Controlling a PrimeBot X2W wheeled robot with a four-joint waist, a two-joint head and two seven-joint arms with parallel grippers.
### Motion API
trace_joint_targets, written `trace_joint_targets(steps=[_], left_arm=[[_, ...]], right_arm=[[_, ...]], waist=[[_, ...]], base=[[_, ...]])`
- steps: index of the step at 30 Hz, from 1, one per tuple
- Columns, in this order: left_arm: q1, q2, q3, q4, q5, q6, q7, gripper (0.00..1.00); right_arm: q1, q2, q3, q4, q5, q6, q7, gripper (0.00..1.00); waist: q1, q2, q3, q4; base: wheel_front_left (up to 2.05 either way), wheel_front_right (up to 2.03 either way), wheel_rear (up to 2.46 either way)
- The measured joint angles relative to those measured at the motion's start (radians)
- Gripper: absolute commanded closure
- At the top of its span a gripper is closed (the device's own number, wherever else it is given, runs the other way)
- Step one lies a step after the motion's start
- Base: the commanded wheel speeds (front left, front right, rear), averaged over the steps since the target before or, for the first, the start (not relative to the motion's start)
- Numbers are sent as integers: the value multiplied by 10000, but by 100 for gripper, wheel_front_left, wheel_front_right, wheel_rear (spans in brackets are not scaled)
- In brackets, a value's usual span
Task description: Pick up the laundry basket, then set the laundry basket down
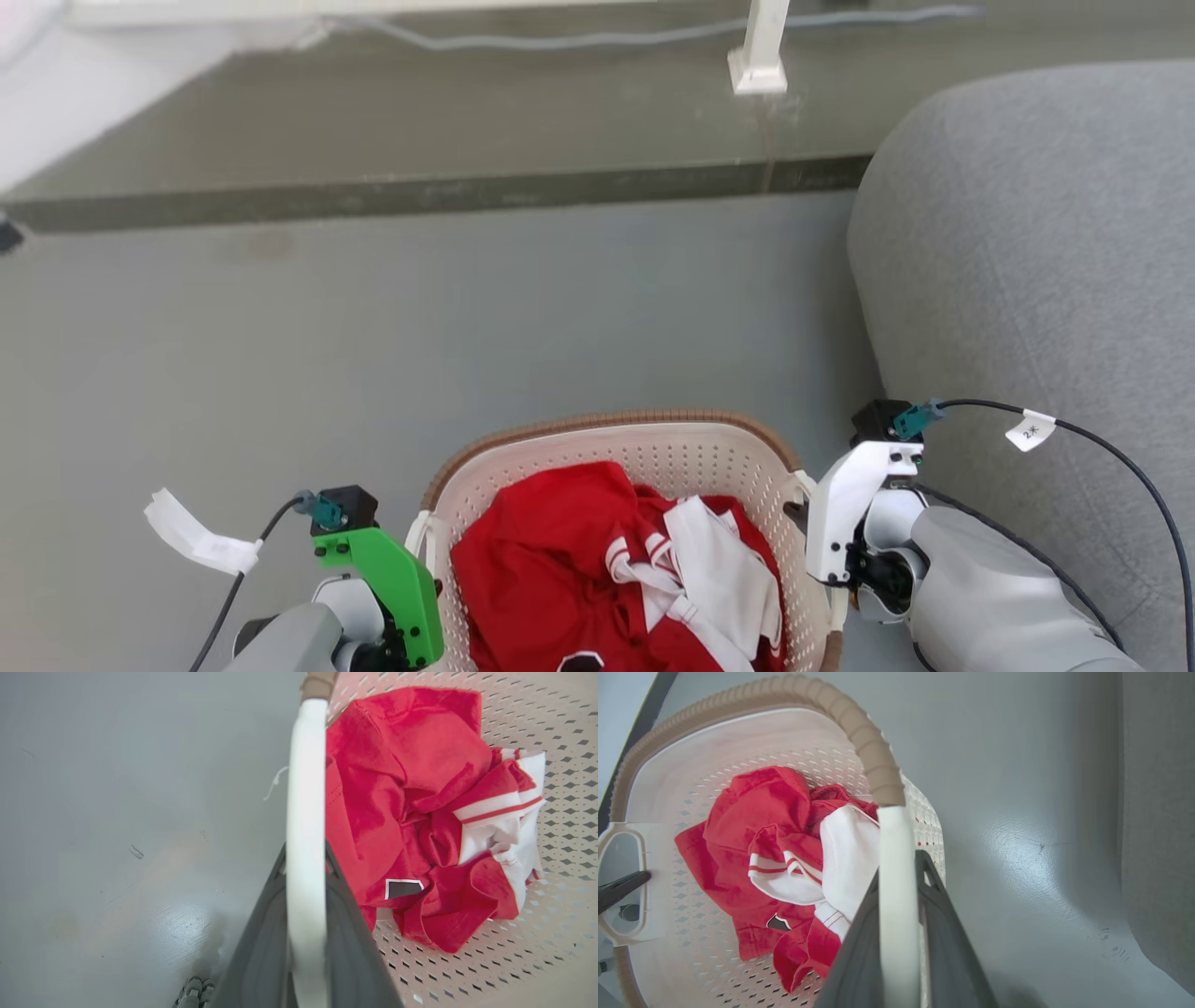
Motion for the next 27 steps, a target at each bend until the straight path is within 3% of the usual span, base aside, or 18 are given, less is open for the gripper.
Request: trace_joint_targets(steps=[8,27], left_arm=[[72,-2,-56,-8,-146,0,136,100],[76,73,-232,-84,-293,0,184,100]], right_arm=[[8,-2,142,4,121,0,121,100],[7,-6,397,10,391,0,203,100]], waist=[[0,0,-660,-71],[0,0,-741,-125]], base=[[0,0,0],[0,0,0]])
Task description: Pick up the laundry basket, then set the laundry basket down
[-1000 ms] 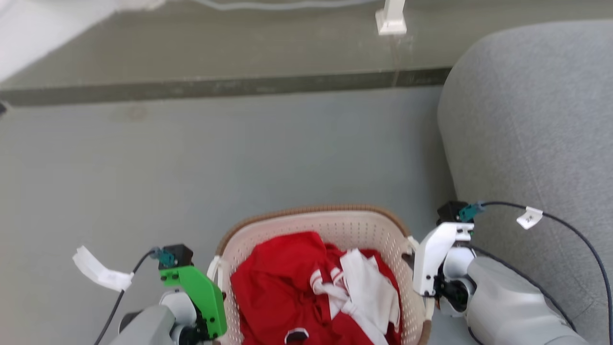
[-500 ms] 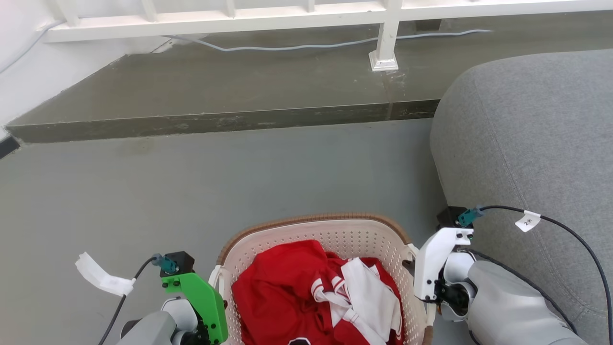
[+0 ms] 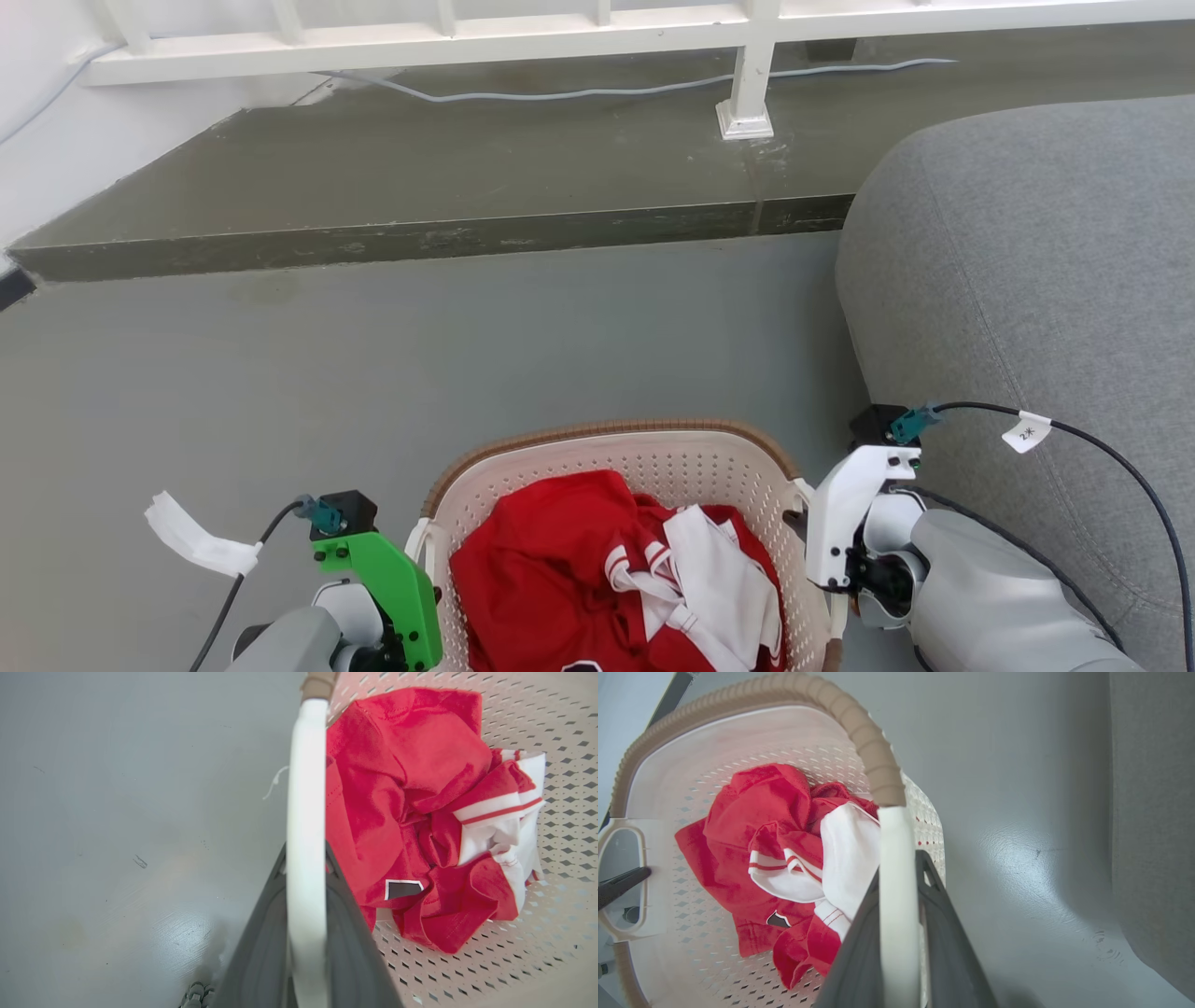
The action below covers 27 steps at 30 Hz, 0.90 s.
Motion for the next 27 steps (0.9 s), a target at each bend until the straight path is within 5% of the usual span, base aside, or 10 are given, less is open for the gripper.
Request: trace_joint_targets(steps=[18,27], left_arm=[[-10,81,-102,-117,-288,0,-73,100],[-575,307,-69,-403,-249,0,-920,100]], right_arm=[[-82,-6,169,35,178,0,-105,100],[-769,10,79,104,176,2,-794,100]], waist=[[0,0,251,-99],[1,0,1046,-135]], base=[[0,0,0],[0,0,0]])
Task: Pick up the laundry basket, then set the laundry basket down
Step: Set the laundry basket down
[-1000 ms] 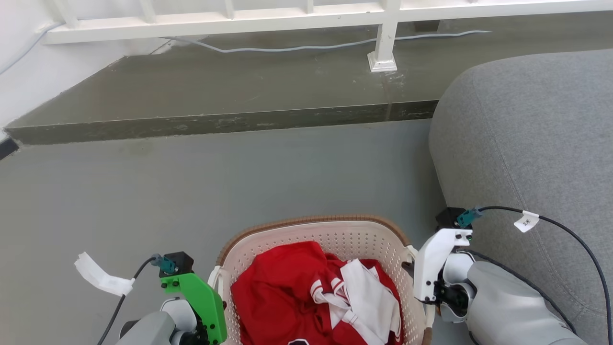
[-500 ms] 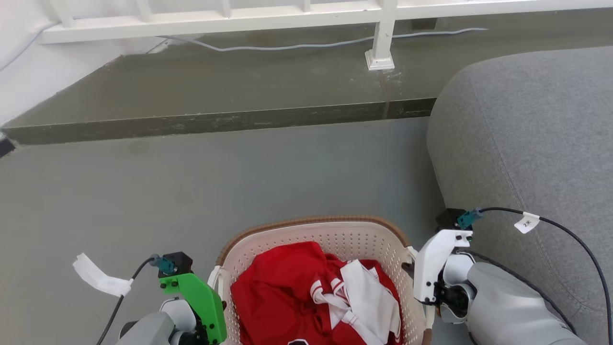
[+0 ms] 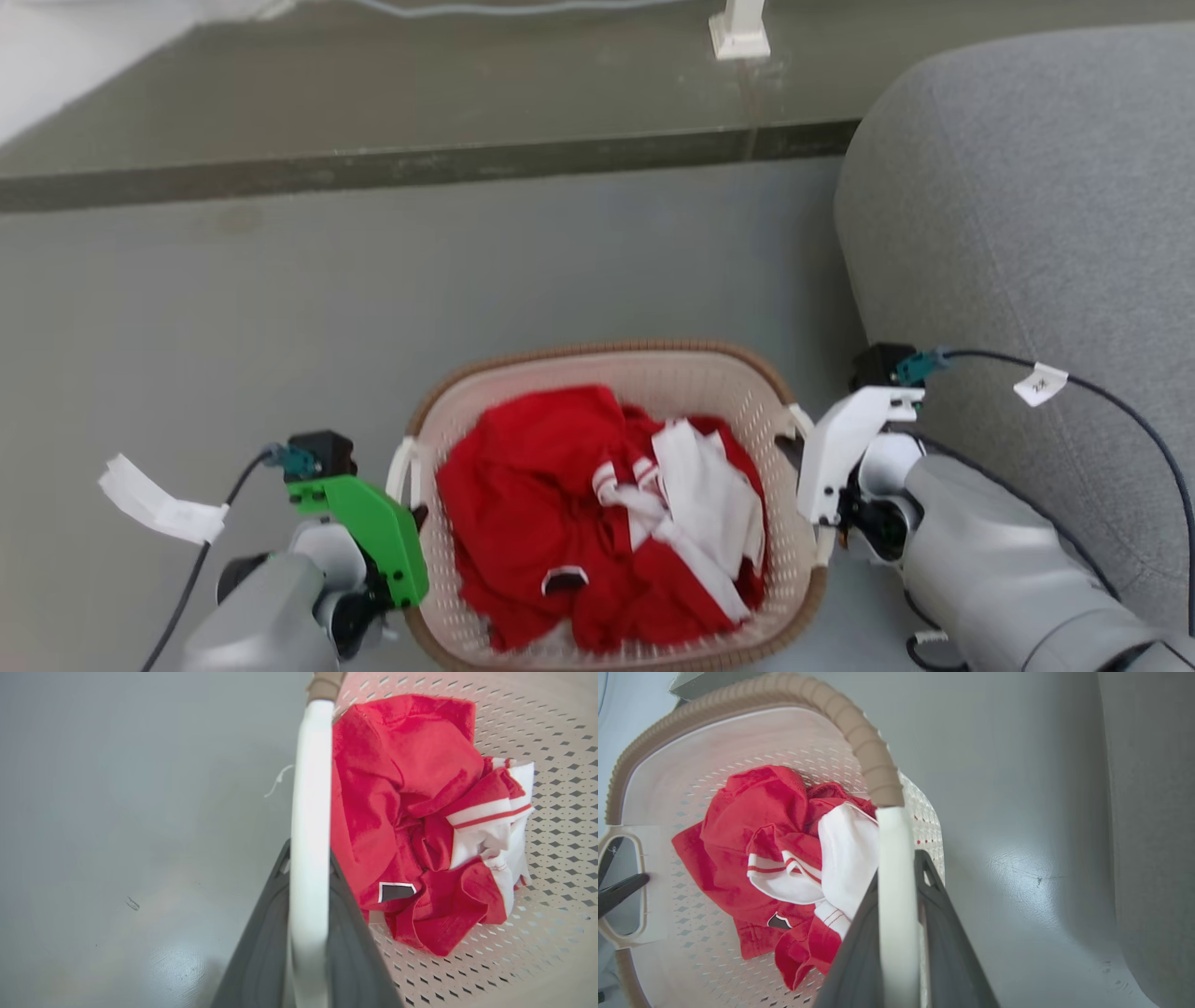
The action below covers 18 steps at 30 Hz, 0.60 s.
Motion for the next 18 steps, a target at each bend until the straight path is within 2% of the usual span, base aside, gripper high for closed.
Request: trace_joint_targets(steps=[18], left_arm=[[-1229,213,121,-82,420,-69,-1745,100]], right_arm=[[-1109,71,-142,-111,-119,0,-1770,100]], waist=[[0,0,2451,22]], base=[[0,0,0]])
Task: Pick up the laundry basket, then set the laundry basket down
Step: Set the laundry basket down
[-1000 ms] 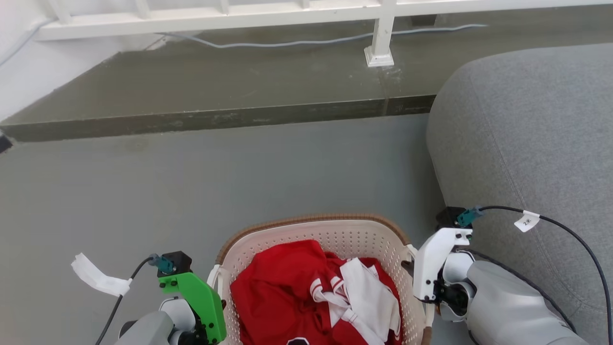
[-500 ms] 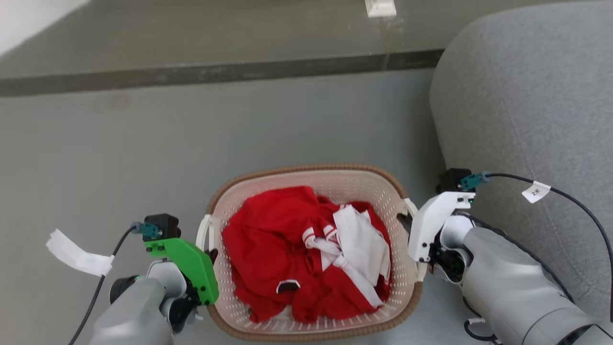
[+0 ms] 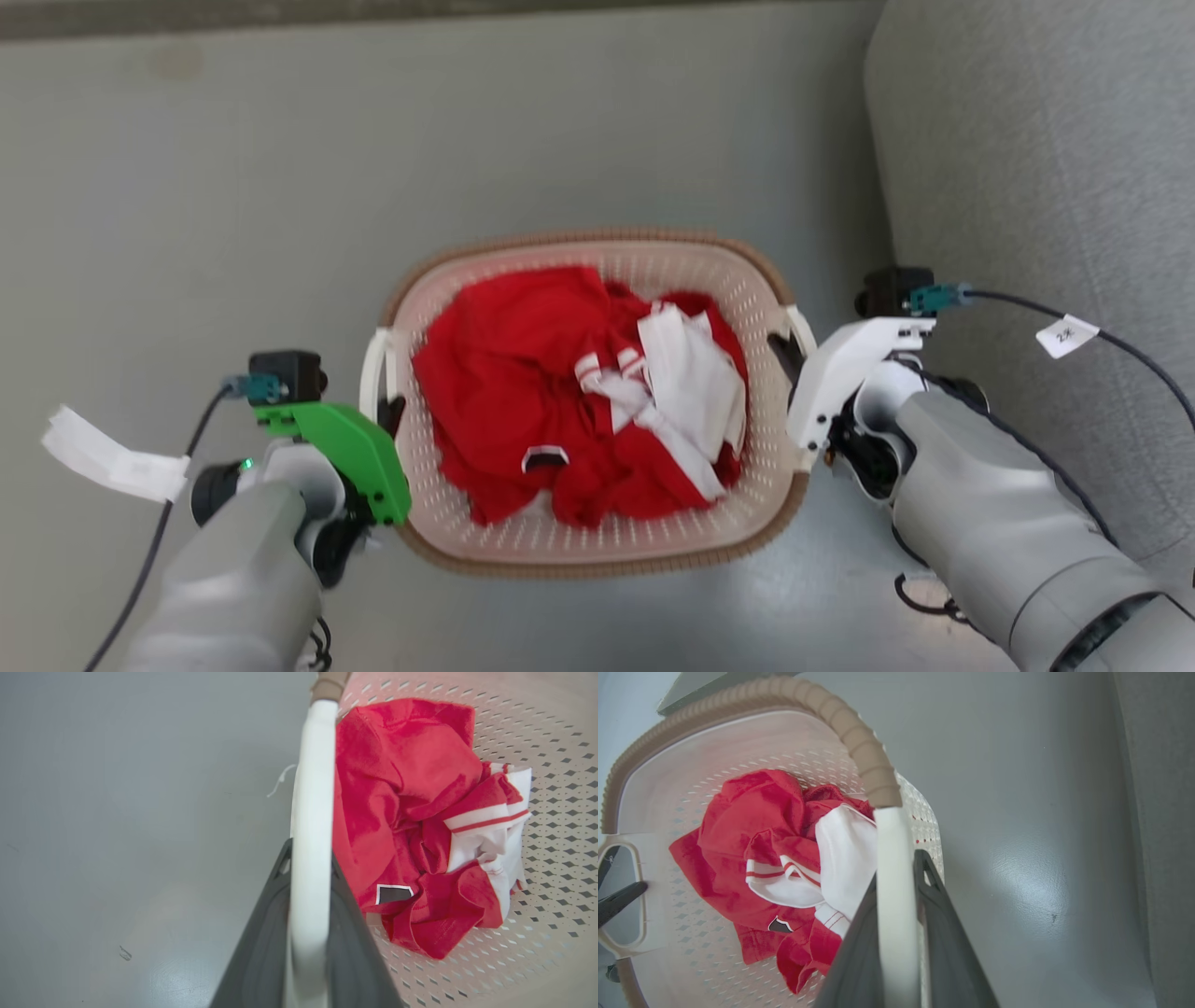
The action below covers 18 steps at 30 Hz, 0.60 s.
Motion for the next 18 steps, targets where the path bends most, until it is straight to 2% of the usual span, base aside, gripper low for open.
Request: trace_joint_targets(steps=[18], left_arm=[[-1438,109,44,-2,77,-2,-899,100]], right_arm=[[-1179,-23,-105,-144,-4,-4,-1269,100]], waist=[[1,0,2462,73]], base=[[0,0,0]])
